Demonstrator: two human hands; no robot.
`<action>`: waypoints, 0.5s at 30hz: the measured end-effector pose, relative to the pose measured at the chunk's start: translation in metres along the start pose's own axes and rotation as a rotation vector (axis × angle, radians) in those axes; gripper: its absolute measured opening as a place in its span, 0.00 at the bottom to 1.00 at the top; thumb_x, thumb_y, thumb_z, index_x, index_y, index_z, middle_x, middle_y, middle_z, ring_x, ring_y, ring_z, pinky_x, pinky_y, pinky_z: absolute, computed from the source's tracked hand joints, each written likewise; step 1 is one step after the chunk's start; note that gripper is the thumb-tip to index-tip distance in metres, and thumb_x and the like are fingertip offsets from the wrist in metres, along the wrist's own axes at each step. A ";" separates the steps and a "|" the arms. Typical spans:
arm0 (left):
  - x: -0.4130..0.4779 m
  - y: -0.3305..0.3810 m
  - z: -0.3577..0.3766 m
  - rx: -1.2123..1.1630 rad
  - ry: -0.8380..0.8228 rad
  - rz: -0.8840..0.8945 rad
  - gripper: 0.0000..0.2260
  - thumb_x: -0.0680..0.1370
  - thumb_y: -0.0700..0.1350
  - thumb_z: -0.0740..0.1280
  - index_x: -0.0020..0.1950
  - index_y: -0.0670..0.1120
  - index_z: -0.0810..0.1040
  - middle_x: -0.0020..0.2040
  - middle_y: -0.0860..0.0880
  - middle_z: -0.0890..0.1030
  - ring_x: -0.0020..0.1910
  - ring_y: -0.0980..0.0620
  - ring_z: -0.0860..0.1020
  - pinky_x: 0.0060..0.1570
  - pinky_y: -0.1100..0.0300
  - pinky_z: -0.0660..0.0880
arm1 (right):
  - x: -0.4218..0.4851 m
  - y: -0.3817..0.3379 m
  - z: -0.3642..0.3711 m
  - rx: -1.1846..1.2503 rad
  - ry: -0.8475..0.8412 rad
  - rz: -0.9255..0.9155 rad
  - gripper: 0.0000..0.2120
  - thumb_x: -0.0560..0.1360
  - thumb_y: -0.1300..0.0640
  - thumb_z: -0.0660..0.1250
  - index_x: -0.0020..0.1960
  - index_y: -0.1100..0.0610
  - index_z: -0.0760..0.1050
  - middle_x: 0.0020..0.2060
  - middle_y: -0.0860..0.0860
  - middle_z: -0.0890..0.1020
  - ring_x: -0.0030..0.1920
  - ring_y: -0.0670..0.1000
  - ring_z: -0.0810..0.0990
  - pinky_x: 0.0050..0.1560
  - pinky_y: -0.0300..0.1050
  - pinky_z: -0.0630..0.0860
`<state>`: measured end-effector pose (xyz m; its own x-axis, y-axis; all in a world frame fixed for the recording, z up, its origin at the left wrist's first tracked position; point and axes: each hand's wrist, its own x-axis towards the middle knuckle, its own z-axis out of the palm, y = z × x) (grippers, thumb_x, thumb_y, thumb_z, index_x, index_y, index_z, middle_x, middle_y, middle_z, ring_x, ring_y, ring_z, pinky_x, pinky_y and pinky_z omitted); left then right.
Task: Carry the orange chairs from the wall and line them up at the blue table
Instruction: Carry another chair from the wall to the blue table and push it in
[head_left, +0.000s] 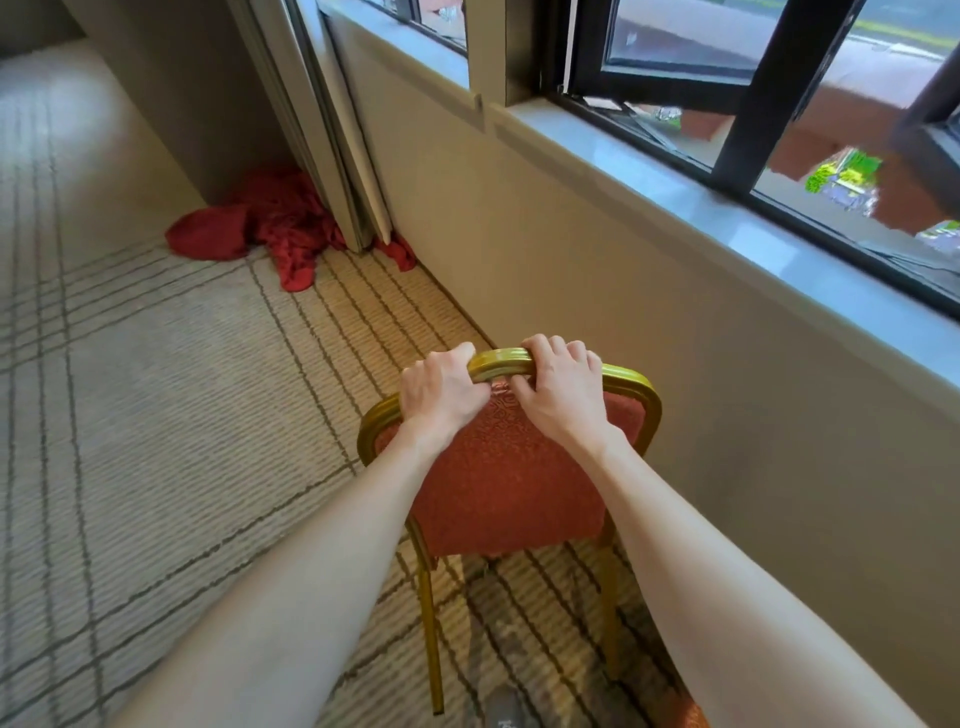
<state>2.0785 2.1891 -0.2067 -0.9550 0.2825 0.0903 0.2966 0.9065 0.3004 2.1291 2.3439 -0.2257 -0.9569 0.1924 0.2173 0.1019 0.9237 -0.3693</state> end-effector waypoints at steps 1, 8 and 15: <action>-0.002 0.001 0.001 -0.006 0.002 0.005 0.08 0.75 0.52 0.64 0.40 0.50 0.70 0.33 0.49 0.79 0.36 0.41 0.79 0.40 0.52 0.73 | -0.001 0.001 0.000 -0.027 0.008 0.010 0.15 0.77 0.44 0.61 0.60 0.51 0.74 0.50 0.50 0.80 0.53 0.56 0.75 0.60 0.55 0.68; -0.024 -0.008 0.003 0.000 0.021 0.096 0.11 0.75 0.56 0.64 0.41 0.50 0.70 0.32 0.51 0.78 0.33 0.42 0.79 0.36 0.54 0.72 | -0.011 -0.001 -0.007 -0.105 -0.054 0.114 0.11 0.72 0.44 0.64 0.41 0.52 0.72 0.37 0.49 0.76 0.43 0.56 0.73 0.47 0.52 0.68; -0.049 -0.009 0.001 0.008 0.017 0.102 0.11 0.75 0.56 0.66 0.41 0.51 0.69 0.31 0.53 0.74 0.33 0.43 0.78 0.35 0.55 0.65 | -0.029 0.003 -0.012 -0.156 -0.084 0.056 0.15 0.73 0.39 0.63 0.40 0.51 0.72 0.35 0.47 0.75 0.39 0.53 0.75 0.40 0.49 0.71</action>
<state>2.1225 2.1678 -0.2147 -0.9196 0.3682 0.1366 0.3924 0.8758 0.2810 2.1603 2.3446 -0.2222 -0.9672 0.2229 0.1214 0.1905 0.9536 -0.2331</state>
